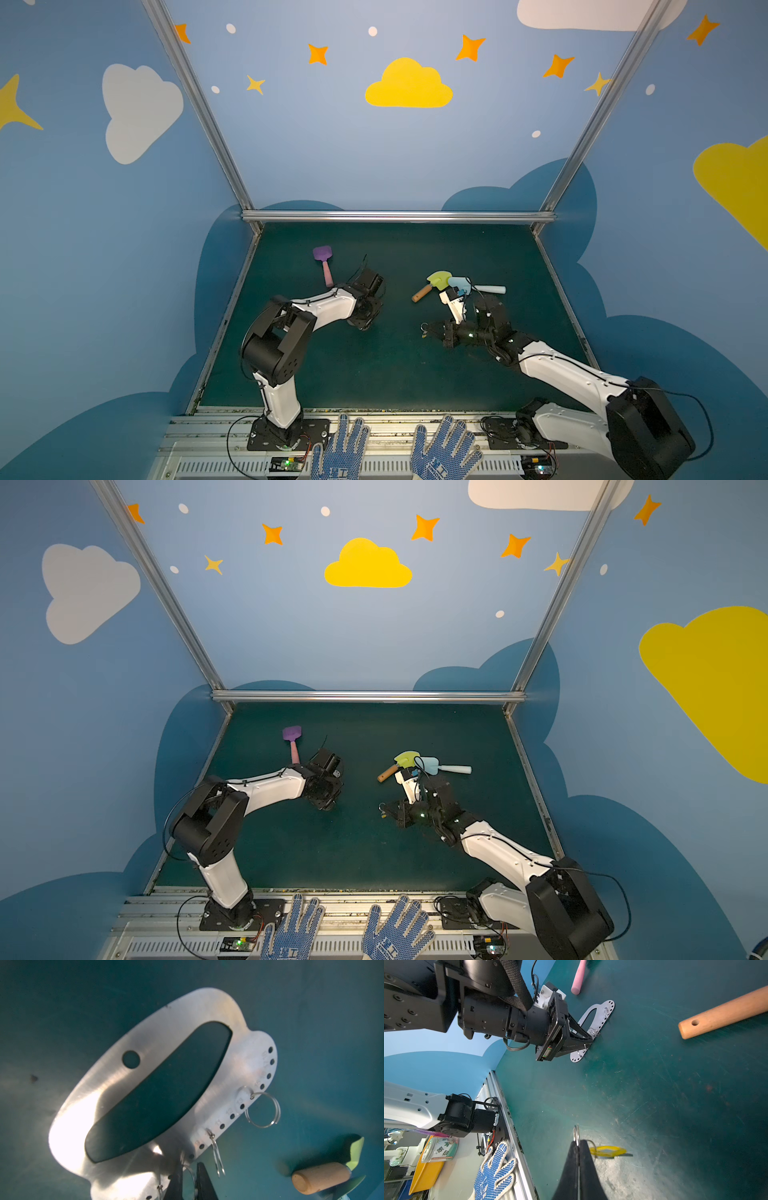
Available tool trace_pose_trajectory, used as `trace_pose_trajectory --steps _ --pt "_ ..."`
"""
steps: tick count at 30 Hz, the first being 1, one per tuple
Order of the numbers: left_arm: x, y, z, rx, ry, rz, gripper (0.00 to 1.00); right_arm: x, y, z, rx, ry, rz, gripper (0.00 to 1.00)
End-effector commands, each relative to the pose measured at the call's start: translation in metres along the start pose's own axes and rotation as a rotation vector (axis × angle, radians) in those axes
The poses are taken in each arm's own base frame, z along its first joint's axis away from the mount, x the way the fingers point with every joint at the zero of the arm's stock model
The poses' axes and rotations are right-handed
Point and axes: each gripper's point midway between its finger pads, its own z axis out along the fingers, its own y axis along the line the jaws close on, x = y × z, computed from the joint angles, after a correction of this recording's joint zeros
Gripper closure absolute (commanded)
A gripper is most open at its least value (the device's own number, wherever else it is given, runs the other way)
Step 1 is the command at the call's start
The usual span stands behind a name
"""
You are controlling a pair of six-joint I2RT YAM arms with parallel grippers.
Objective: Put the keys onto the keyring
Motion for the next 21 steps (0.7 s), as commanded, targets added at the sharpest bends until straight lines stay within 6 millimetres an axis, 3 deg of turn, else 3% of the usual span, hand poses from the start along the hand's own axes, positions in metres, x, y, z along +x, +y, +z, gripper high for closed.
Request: trace_pose_trajectory --steps 1,7,15,21 --pt "0.005 0.037 0.005 -0.136 0.023 0.032 0.8 0.0 -0.001 0.0 0.0 -0.009 0.004 1.0" --pt "0.002 0.043 0.004 -0.152 0.025 0.037 0.81 -0.001 -0.001 -0.001 -0.003 -0.014 0.003 1.0" --pt "0.001 0.042 -0.003 -0.152 0.027 0.053 0.93 0.0 -0.001 -0.001 -0.004 -0.018 0.007 1.0" --pt "0.002 0.015 -0.02 -0.075 0.056 0.074 0.96 -0.002 0.001 0.002 -0.017 -0.018 0.009 1.0"
